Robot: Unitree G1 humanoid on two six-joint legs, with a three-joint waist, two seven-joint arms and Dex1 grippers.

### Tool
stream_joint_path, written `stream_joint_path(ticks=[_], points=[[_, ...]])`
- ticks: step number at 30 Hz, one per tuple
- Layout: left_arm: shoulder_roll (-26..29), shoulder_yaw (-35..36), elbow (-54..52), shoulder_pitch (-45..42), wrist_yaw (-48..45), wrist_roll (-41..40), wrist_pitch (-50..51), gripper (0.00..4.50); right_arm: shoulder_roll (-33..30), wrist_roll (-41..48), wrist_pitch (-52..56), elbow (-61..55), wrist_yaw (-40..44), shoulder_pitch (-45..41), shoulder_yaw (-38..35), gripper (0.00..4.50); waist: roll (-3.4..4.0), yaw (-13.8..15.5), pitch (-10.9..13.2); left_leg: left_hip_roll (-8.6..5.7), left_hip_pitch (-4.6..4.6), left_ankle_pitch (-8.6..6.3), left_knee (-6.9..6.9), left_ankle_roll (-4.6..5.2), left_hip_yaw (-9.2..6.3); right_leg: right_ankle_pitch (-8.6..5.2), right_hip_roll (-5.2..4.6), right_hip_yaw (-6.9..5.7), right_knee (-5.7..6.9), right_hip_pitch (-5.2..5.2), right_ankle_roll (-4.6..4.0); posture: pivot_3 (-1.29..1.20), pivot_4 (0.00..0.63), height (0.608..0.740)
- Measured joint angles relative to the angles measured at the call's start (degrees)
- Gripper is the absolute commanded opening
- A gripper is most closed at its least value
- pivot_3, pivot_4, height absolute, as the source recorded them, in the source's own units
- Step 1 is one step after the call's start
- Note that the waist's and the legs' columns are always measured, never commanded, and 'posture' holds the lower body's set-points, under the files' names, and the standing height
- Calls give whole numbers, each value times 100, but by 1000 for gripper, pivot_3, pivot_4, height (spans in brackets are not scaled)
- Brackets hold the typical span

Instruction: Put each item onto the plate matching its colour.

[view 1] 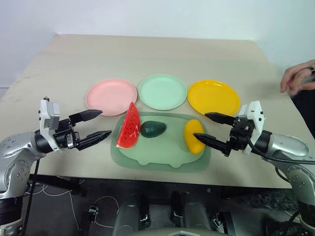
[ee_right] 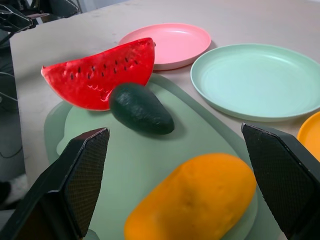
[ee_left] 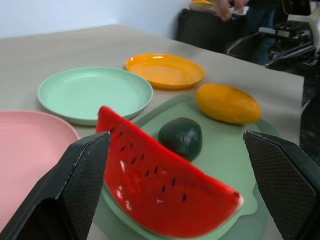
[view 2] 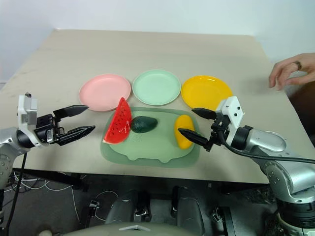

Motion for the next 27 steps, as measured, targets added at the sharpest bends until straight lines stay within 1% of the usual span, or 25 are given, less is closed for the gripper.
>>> stream_joint_path(ticks=[5, 10, 13, 16, 20, 24, 27], points=[[-63, -194, 74, -58, -49, 103, -67, 4474, -27, 4, 3, -3, -22, 135, -98, 4500, 0, -2, 0, -1, 0, 0, 0, 0, 1, 0, -1, 1, -1, 1, 1, 0, 150, 696], [-100, -224, 281, -59, -171, 263, -212, 4474, -49, 179, 153, -119, -147, 285, -216, 4500, 0, -3, 0, 0, 0, 0, 0, 0, 1, 0, 0, 1, 0, -1, 0, 0, 150, 696], [-158, -302, 439, -59, -281, 384, -396, 4474, -171, 350, 534, -246, -368, 315, -236, 4500, 0, -3, -1, 0, 1, 0, 0, 0, 1, 0, -1, 1, 0, 0, -1, 0, 150, 696], [-291, -395, 690, -93, -347, 519, -593, 4474, -190, 642, 1070, -271, -743, 128, -237, 4500, 0, -5, -1, 0, 0, 0, 2, 0, 0, 1, -2, 1, 0, -2, -4, 0, 150, 696], [-338, -434, 692, -90, -392, 593, -741, 4474, -374, 838, 1493, -280, -936, -33, -234, 4500, 0, -1, -1, 0, -2, -1, 2, 1, 0, 1, -2, 1, -1, -2, -3, 0, 150, 696], [-379, -438, 664, -43, -393, 616, -763, 4474, -427, 953, 1863, -205, -1107, -115, -218, 4500, 0, -3, -1, 0, -2, 0, 2, 1, 0, 2, -2, 1, -1, -1, -3, 0, 150, 696], [-378, -438, 634, -54, -390, 612, -746, 4474, -427, 1223, 2200, -174, -1288, -396, -234, 4500, 0, -7, -1, 0, -1, 0, 4, 1, 0, 2, -1, 1, 0, 0, -3, 0, 150, 696]])
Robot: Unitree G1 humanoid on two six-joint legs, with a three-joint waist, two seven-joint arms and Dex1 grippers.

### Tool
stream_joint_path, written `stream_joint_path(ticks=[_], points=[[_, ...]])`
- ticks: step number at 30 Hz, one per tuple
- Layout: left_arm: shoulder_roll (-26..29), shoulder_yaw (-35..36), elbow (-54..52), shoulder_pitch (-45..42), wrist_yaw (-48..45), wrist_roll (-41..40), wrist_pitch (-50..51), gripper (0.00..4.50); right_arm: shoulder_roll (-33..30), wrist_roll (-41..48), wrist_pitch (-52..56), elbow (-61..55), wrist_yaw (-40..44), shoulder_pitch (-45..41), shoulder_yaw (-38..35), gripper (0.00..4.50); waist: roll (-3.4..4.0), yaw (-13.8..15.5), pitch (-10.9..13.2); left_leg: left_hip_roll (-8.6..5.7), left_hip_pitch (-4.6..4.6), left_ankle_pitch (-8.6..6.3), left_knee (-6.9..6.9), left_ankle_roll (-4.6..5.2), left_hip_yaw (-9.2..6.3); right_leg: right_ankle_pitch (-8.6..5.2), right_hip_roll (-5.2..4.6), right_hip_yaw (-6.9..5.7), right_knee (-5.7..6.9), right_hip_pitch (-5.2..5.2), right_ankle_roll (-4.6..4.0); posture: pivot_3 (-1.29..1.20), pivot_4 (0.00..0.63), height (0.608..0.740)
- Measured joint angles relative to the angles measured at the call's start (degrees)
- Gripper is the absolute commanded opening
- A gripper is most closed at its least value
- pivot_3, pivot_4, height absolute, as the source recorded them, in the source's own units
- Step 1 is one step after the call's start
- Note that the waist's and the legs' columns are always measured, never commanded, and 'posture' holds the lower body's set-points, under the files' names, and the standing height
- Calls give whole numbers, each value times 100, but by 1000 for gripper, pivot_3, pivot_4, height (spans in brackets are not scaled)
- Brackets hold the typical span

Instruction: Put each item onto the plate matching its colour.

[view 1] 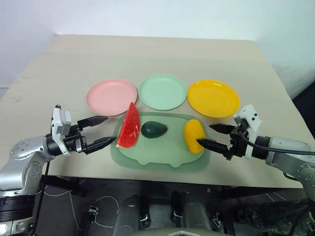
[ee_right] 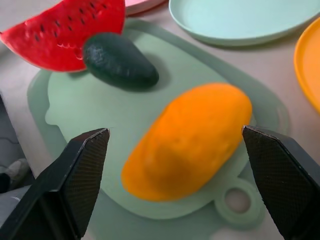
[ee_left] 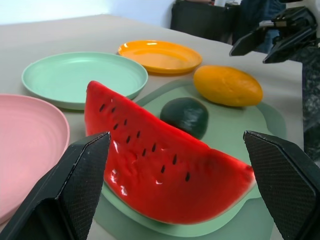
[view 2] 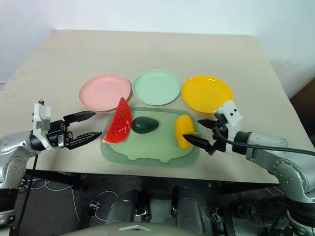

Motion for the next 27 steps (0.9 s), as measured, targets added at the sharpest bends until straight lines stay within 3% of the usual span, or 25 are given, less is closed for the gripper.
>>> stream_joint_path(ticks=[8, 12, 23, 27], points=[[-50, -72, -95, -97, 121, 4, 35, 4474, 178, 359, 937, 357, -703, -704, 170, 4500, 0, -4, 0, 0, -1, 0, 1, 0, 1, 5, 0, 0, 1, 0, 8, 0, 150, 696], [-90, -208, -96, -170, 150, 53, 36, 4474, 738, 349, 1374, 851, -1169, -1022, 385, 4500, -1, -5, -1, 0, -3, 0, 2, 0, 4, 8, 0, 1, 8, -4, 13, 0, 150, 696], [-79, -209, -103, -212, 252, 67, 37, 4474, 1171, 152, 1887, 1048, -1506, -1325, 789, 4500, 0, -9, -1, 1, -3, 1, 12, 0, 4, 9, -1, 2, 30, -8, 18, 0, 150, 696], [-77, -209, -128, -213, 285, 67, 41, 4500, 1157, -177, 1794, 1057, -1489, -1361, 988, 3603, 0, -6, -1, 1, -3, 1, 13, 0, 5, 9, -1, 2, 30, -8, 18, 0, 150, 696]])
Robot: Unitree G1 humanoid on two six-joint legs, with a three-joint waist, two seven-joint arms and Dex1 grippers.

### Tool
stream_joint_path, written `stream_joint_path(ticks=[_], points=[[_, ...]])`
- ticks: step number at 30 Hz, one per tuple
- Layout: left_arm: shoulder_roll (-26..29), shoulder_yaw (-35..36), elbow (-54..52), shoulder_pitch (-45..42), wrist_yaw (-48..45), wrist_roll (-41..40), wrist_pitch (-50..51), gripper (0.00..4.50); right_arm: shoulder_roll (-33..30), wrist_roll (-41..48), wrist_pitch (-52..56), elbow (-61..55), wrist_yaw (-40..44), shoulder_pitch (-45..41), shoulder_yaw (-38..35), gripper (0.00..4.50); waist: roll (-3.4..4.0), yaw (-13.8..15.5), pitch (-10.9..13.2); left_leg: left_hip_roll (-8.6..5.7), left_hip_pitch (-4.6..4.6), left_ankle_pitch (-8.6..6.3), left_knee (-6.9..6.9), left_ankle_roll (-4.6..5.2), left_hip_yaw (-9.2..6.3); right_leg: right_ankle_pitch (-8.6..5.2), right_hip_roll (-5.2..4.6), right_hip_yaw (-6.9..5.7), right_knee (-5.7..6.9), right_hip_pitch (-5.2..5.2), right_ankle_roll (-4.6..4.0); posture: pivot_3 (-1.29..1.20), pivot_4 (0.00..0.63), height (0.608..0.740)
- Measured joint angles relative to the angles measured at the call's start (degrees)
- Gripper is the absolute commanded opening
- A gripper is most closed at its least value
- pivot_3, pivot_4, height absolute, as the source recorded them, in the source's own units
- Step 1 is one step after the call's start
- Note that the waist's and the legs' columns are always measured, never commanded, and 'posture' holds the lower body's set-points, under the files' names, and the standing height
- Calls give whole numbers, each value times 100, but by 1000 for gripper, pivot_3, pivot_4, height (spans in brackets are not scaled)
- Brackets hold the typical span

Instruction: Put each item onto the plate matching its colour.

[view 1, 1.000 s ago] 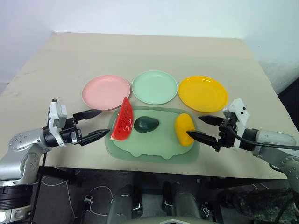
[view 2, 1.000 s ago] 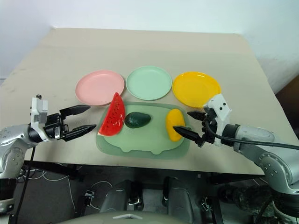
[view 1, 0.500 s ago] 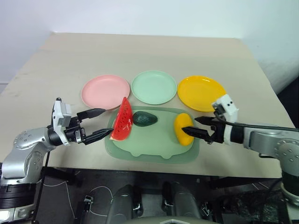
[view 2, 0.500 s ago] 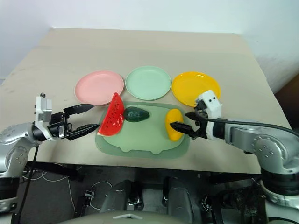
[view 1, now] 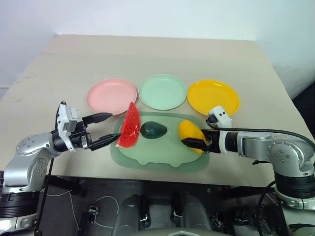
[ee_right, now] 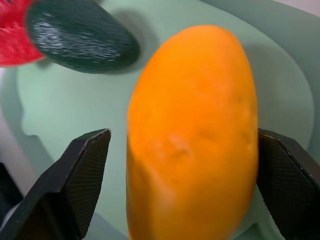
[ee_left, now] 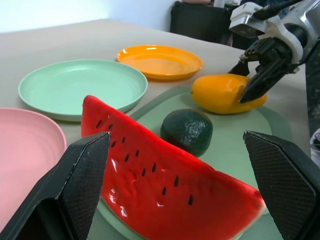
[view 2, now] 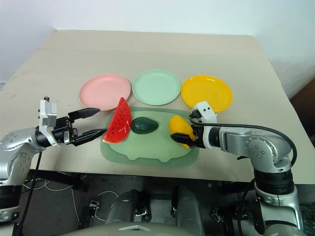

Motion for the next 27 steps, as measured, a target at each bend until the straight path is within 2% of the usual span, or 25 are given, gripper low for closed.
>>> stream_joint_path(ticks=[1, 2, 8, 11, 14, 18, 21, 27], points=[[1, 0, -9, 0, 4, 0, 0, 4500, -9, -49, -41, 1, 38, 0, 12, 3242, 0, -1, 0, 0, 0, 0, 0, 0, 0, 0, 0, 0, 0, -1, 0, 0, 150, 696], [3, 0, -16, 0, 9, 0, 1, 4500, -45, -78, -87, 0, 81, 0, 13, 3099, 0, 0, 0, 0, 0, 0, 0, 0, 0, 0, 0, 0, 1, -1, 0, 0, 150, 696], [28, 6, -47, 3, 85, -1, 19, 4500, -505, -70, -130, -169, 501, -126, -185, 3096, 1, -1, 1, 0, -1, 0, 1, 0, 1, 0, 0, 2, 3, -4, 0, 0, 150, 696], [68, 9, -83, -2, 110, -2, 26, 4500, -606, -73, -312, -75, 623, -689, -445, 3096, 2, -23, 1, 2, 1, 0, 3, 0, 2, -1, 2, 4, 6, -6, 0, 0, 150, 696], [78, 17, -101, -3, 146, -4, 38, 4500, -699, -449, -782, 369, 719, -1014, -436, 3096, 1, -10, 1, 1, -1, -1, 2, 1, 2, -2, 2, 4, 5, -6, 1, 0, 150, 696], [76, 62, -117, -12, 283, -9, 43, 4500, -643, -1491, -1660, 1809, 850, -1540, 301, 3096, 2, -15, 2, 0, -3, 0, 5, 1, 11, -2, -1, 7, 12, -12, 2, 0, 150, 696], [75, 68, -120, -18, 331, -8, 53, 4500, -347, -2190, -2265, 3159, 948, -2116, 752, 3096, 2, -41, 2, 1, -4, 0, 8, 0, 17, -1, 0, 11, 23, -19, 4, 0, 150, 696], [73, 85, -186, 4, 393, -13, 64, 4500, 146, -3137, -3238, 5461, 1152, -3113, 1027, 3096, 5, -68, 3, 3, -7, 3, 9, 1, 21, -3, 4, 11, 38, -26, 12, 0, 150, 696]])
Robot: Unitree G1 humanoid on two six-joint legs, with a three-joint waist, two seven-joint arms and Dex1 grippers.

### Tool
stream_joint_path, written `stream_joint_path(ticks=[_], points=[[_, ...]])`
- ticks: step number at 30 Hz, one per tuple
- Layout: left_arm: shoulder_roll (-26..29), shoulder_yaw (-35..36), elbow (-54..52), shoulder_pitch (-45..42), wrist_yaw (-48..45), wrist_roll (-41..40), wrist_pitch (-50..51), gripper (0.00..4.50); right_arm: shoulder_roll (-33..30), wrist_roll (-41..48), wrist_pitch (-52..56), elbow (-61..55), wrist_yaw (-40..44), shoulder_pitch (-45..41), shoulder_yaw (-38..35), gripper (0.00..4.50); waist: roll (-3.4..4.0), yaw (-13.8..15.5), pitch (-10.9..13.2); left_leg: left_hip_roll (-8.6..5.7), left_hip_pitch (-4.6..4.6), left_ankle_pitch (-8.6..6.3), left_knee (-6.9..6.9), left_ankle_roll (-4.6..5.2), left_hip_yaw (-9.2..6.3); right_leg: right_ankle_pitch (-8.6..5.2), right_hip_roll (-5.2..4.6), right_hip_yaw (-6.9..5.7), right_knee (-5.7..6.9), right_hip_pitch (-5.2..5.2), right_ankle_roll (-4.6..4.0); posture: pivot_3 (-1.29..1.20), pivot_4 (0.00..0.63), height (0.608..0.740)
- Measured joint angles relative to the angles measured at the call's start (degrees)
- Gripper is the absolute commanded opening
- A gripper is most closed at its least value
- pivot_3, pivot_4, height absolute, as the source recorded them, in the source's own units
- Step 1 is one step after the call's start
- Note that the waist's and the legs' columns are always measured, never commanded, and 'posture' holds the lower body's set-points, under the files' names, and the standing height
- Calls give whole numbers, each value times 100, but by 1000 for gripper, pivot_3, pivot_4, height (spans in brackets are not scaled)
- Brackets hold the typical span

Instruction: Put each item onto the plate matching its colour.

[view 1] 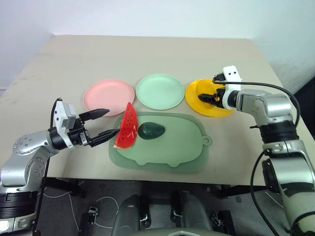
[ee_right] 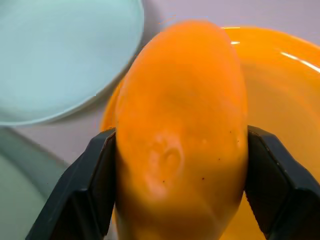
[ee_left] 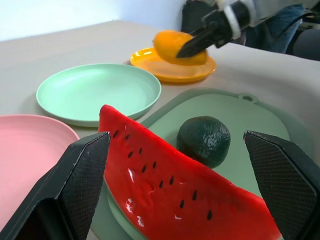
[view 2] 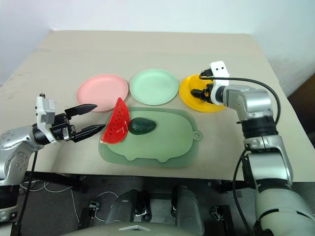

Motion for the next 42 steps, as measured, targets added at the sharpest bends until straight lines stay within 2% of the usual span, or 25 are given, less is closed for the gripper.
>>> stream_joint_path(ticks=[2, 4, 5, 10, 13, 20, 24, 28, 33, 42], points=[[0, 20, -28, 14, 26, 0, 20, 4500, 110, -287, -247, 688, 57, -295, 49, 3830, 1, 0, 0, 0, 0, 0, 3, 0, 0, 0, -1, 0, 0, 1, 1, 0, 150, 696], [1, 32, -67, 31, 59, -2, 35, 4500, 149, -480, -425, 1084, 125, -434, 62, 4372, 1, 2, 0, 0, 0, 0, 4, 0, 0, 0, -2, 0, 0, 2, 1, 0, 150, 696], [1, 44, -97, 58, 74, -3, 45, 4500, 163, -571, -511, 1273, 182, -498, 64, 4480, 1, -2, 1, 0, -1, 0, 4, -1, 0, 0, -2, 0, 0, 2, 1, 0, 150, 696], [3, 151, -175, 168, 126, -13, 93, 4500, 164, -861, -719, 1498, 477, -627, 51, 4480, 2, -70, 1, 0, 0, 0, 5, -1, -1, 0, -3, 1, 6, 1, 1, 0, 150, 696], [4, 167, -240, 182, 161, -54, 108, 4500, 62, -906, -699, 1223, 671, -545, 11, 4480, 5, -103, 3, 0, -1, 0, 5, -1, -2, -1, -4, 2, 6, 0, 1, 0, 150, 696], [48, 268, -282, 213, 201, -115, 179, 4500, -657, 29, 9, -2404, 1654, 908, -647, 4480, 9, -89, 5, 2, 7, -2, 4, -2, -11, -4, -6, 1, 7, 8, 5, 0, 150, 696], [48, 259, -286, 182, 206, -120, 181, 4500, -602, 665, 569, -3900, 1834, 1667, -723, 4480, 10, -98, 6, 3, 6, -2, 6, -3, -11, -3, -7, 1, 4, 6, 3, 0, 150, 696], [47, 254, -271, 156, 197, -120, 181, 4500, -225, 1289, 840, -4774, 1874, 1789, -768, 4480, 9, -92, 5, 3, 5, -2, 6, -3, -11, -3, -6, 1, 2, 6, 2, 0, 150, 696], [46, 243, -196, 119, 184, -118, 180, 4500, 66, 1419, 792, -4941, 2107, 1808, -186, 4480, 9, -69, 5, 1, 3, -3, 7, -2, -11, -3, -8, 1, -2, 6, 1, 0, 150, 696], [41, 247, -203, 192, 197, -117, 171, 4500, 352, 1158, 141, -4097, 2739, 1371, 513, 4480, 9, -83, 5, 1, 3, -3, 8, -2, -10, -2, -7, 0, -1, 5, 0, 0, 150, 696]])
